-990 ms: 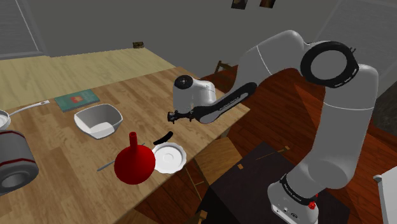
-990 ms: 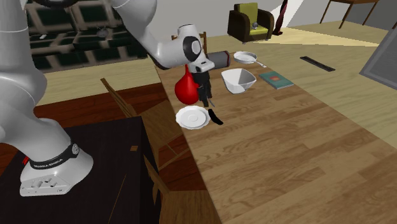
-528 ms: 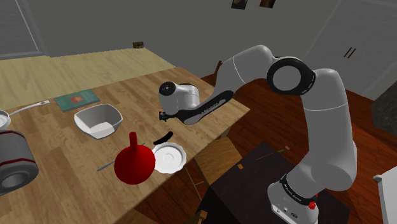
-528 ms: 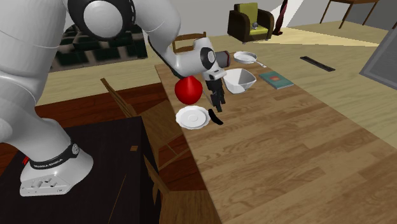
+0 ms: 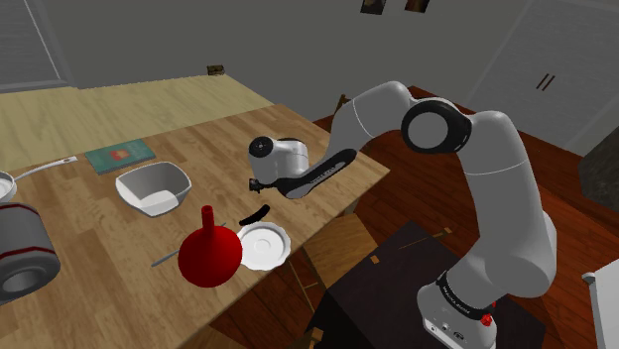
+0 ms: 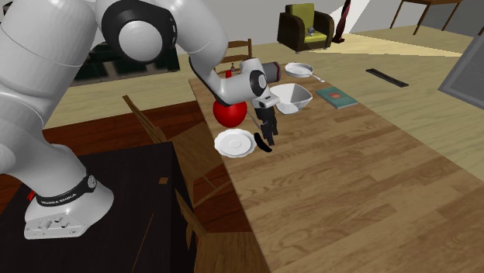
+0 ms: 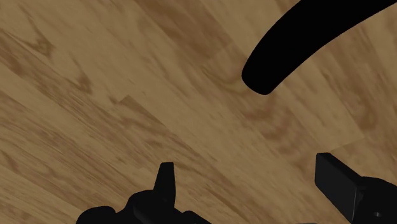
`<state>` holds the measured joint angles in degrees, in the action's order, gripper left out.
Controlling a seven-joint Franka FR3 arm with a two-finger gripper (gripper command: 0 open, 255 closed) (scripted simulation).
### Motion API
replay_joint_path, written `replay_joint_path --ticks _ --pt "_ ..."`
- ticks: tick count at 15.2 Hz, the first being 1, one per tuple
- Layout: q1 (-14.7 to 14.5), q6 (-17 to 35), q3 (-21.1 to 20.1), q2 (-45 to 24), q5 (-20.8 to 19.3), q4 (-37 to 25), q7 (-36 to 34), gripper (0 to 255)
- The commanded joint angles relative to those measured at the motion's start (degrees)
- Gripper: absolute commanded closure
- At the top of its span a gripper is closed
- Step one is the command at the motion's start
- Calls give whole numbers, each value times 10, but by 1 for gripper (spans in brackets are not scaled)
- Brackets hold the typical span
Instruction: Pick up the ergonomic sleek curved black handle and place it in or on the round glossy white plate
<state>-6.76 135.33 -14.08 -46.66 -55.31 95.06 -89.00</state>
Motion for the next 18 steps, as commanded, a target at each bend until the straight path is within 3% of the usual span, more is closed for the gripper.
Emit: replay_joint_path --ticks 1,7,8,17,18 --pt "0 2 1 -3 -2 -1 -1 0" --pt "0 2 1 -3 -2 -1 -1 0" --pt "0 2 1 -3 -2 -1 -1 255" --pt "0 2 1 -3 -2 -1 -1 255" --pt "0 2 1 -3 -2 -1 -1 0"
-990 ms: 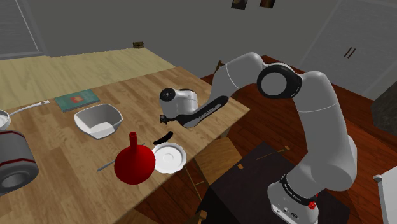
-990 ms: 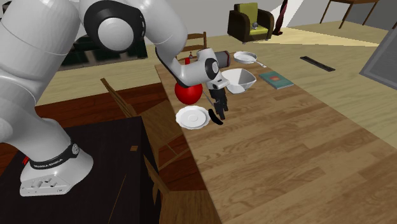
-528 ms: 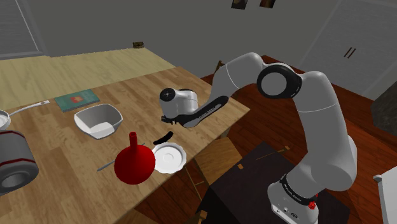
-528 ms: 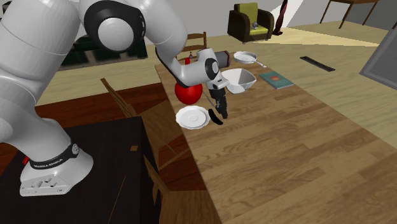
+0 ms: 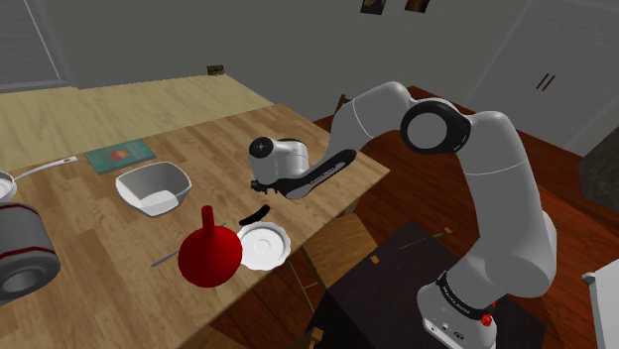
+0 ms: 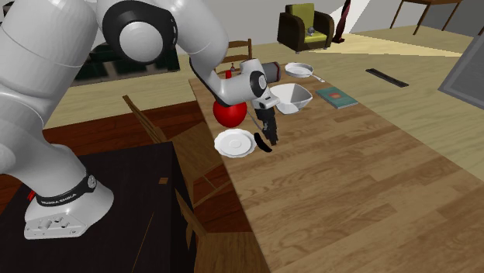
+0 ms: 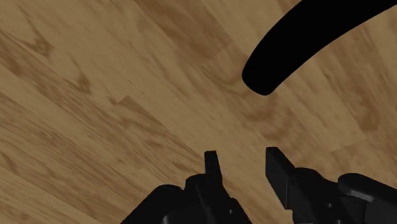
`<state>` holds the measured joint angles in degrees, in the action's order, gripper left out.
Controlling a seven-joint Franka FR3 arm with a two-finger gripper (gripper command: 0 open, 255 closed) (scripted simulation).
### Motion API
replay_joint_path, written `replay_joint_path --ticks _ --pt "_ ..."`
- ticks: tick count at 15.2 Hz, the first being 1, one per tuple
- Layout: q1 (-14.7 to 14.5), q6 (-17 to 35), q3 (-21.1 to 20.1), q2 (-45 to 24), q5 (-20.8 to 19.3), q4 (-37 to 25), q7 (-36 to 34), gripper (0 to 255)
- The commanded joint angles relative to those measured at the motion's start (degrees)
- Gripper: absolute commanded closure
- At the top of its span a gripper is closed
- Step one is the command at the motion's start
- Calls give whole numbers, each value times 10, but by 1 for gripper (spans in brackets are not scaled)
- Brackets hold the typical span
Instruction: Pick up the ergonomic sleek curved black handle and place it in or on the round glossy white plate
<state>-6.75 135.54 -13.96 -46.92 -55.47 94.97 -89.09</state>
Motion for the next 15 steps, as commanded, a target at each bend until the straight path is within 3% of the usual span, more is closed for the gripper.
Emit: replay_joint_path --ticks 1,7,15 --pt "12 -1 -13 -13 40 -11 -19 0" --pt "86 34 -97 -101 248 -67 -148 0" --pt "73 55 -82 -153 237 -99 -152 0"
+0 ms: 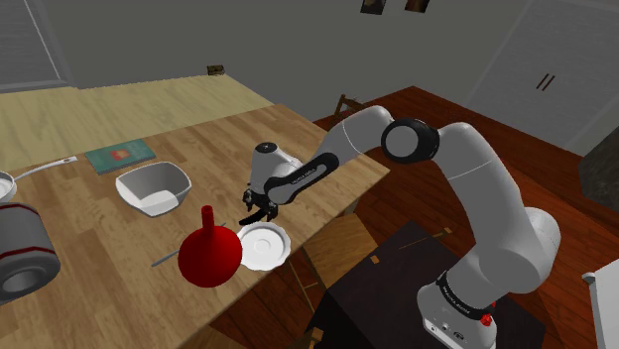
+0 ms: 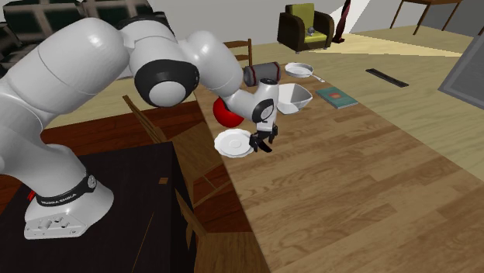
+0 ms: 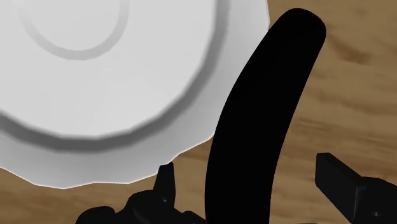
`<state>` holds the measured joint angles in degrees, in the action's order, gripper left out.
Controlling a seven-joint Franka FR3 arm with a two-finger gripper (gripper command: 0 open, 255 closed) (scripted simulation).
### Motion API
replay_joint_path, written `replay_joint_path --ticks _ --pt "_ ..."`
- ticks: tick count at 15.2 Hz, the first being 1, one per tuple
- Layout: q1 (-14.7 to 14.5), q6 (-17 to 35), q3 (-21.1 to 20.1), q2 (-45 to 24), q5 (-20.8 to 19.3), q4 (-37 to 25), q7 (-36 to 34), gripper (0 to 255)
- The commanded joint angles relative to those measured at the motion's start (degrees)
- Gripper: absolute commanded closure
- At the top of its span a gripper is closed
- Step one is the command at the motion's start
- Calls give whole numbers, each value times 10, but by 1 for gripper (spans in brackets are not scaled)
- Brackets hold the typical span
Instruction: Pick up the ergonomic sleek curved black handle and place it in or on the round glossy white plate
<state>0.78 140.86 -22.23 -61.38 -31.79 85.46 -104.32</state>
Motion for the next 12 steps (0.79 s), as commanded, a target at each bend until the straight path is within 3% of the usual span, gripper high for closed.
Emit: replay_joint_path --ticks 1,8,9,12 --pt "-2 1 1 -8 0 -4 1 0" --pt "-2 1 1 -8 0 -4 1 0" --pt "-2 1 1 -8 0 -4 1 255" --pt "-2 1 1 -8 0 -4 1 255"
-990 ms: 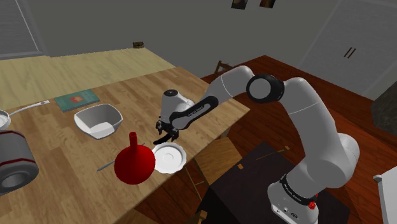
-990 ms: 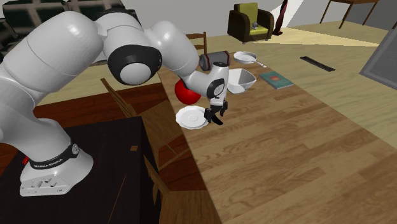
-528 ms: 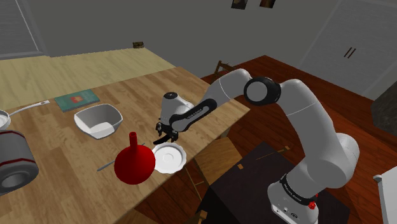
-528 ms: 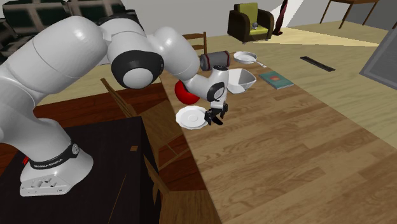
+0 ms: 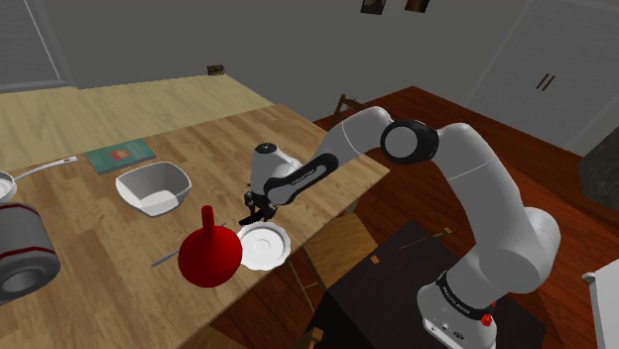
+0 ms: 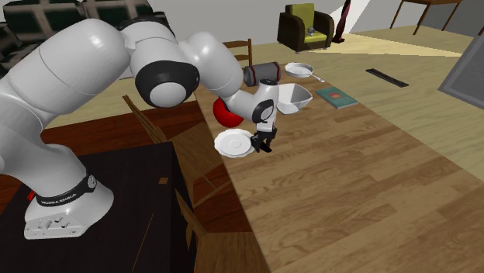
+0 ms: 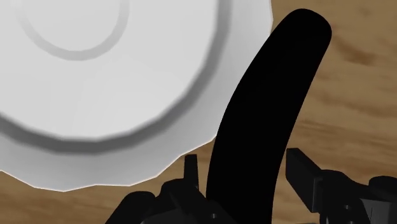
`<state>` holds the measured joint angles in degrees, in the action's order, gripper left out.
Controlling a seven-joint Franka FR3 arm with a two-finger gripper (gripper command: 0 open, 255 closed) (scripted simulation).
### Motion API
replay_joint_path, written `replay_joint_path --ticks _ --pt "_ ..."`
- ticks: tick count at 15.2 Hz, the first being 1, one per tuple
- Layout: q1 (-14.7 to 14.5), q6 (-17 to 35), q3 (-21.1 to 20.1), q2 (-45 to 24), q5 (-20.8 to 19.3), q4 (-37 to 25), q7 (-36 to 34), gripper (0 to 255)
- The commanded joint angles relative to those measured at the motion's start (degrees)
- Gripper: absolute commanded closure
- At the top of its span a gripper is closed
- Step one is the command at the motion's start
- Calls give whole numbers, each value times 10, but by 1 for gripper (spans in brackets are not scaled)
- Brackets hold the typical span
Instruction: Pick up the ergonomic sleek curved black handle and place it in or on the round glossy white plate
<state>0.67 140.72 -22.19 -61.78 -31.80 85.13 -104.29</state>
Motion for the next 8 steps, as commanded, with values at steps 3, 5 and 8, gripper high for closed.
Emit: replay_joint_path --ticks 3,5,8 --pt "0 3 0 -2 0 2 0 255" --pt "0 3 0 -1 0 2 0 255" --pt "3 -2 -4 10 2 9 1 255"
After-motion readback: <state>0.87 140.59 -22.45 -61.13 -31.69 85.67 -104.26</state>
